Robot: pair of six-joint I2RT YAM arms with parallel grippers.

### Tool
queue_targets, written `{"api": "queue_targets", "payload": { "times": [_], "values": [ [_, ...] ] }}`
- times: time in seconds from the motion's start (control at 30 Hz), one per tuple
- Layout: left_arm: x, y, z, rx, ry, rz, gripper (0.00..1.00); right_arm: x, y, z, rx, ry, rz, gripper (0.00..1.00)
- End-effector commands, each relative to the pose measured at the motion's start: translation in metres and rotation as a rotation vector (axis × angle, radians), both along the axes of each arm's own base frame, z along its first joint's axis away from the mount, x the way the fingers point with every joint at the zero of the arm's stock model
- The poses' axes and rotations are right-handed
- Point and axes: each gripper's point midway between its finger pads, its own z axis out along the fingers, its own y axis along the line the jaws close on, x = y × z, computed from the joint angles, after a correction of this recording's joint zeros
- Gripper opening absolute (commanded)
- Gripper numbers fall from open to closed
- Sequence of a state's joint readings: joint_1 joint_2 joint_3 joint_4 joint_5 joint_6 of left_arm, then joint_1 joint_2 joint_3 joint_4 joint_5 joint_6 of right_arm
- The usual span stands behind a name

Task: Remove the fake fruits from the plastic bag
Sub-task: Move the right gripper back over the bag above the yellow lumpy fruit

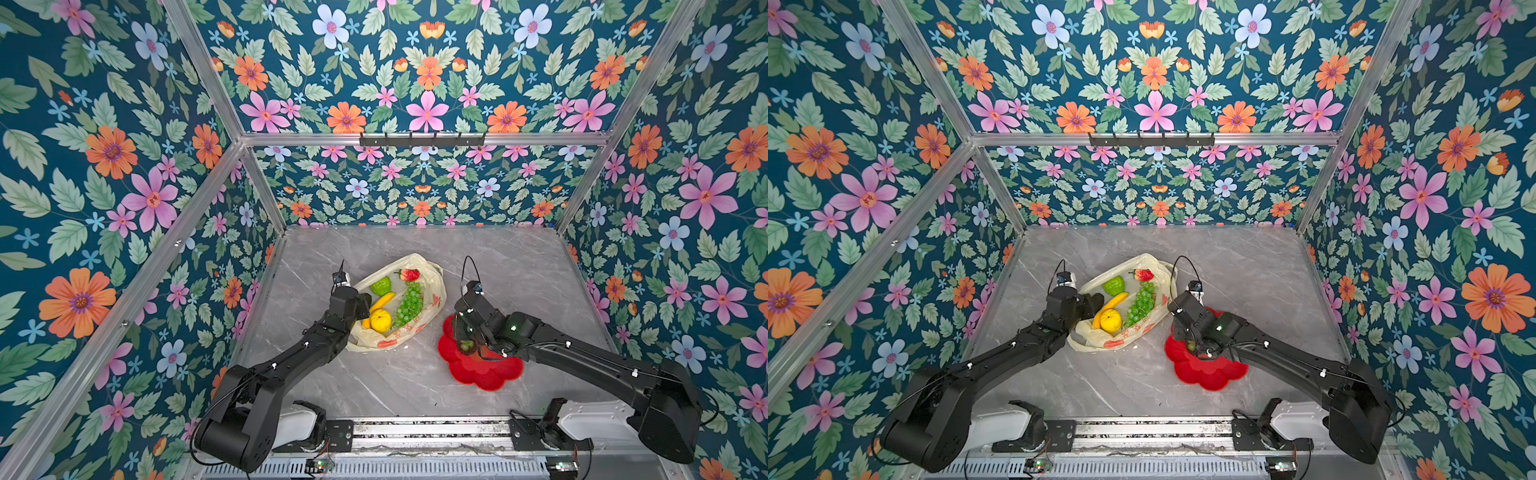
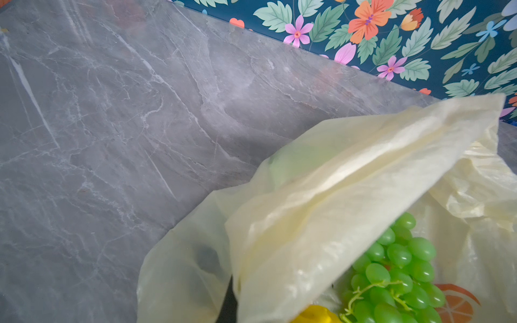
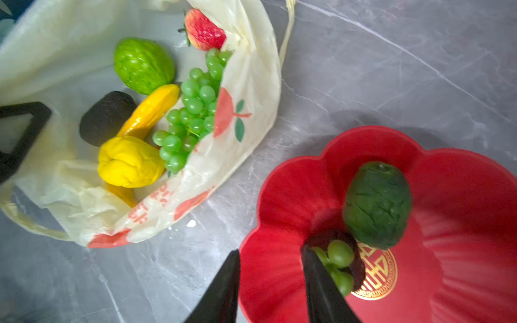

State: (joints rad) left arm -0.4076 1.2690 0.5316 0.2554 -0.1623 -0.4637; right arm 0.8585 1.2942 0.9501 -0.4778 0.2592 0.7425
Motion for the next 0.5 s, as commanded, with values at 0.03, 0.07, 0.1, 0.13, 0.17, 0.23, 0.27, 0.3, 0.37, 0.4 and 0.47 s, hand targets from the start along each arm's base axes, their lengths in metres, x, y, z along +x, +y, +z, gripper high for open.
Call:
{"api": "queue_targets", "payload": {
  "times": [0.03,0.07,0.1,0.13,0.17,0.23,0.27,0.3,0.37,0.4,0.47],
  "values": [
    [0.003,0.001,0.006,-0.001,-0.026,0.007,0.0,0.004,0.017,0.006,-0.006,0.018,0.064,0.4],
    [0.003,0.001,0.006,-0.001,-0.028,0.007,0.0,0.006,0.024,0.008,0.006,0.022,0.075,0.41],
    [0.002,0.001,0.006,0.0,-0.029,0.008,0.0,0.007,0.032,0.01,0.026,0.026,0.093,0.41],
    [0.002,0.002,0.006,-0.001,-0.027,0.01,0.0,0.009,0.04,0.013,0.043,0.026,0.111,0.41],
    [0.002,0.002,0.006,0.0,-0.027,0.012,0.0,0.01,0.049,0.016,0.061,0.025,0.131,0.41],
    [0.002,0.001,0.006,-0.001,-0.027,0.011,0.0,0.013,0.065,0.022,0.092,0.018,0.169,0.43],
    [0.002,0.002,0.006,-0.001,-0.027,0.012,0.0,0.015,0.073,0.024,0.105,0.021,0.183,0.43],
    [0.002,0.003,0.006,0.0,-0.027,0.015,0.0,0.017,0.082,0.025,0.117,0.022,0.197,0.43],
    [0.001,0.004,0.006,0.002,-0.029,0.023,0.0,0.019,0.099,0.03,0.144,0.015,0.233,0.43],
    [0.001,0.005,0.007,0.003,-0.03,0.029,0.0,0.019,0.107,0.03,0.152,0.009,0.25,0.43],
    [0.001,0.007,0.007,0.002,-0.031,0.034,0.0,0.021,0.127,0.03,0.164,0.006,0.293,0.43]
  ]
}}
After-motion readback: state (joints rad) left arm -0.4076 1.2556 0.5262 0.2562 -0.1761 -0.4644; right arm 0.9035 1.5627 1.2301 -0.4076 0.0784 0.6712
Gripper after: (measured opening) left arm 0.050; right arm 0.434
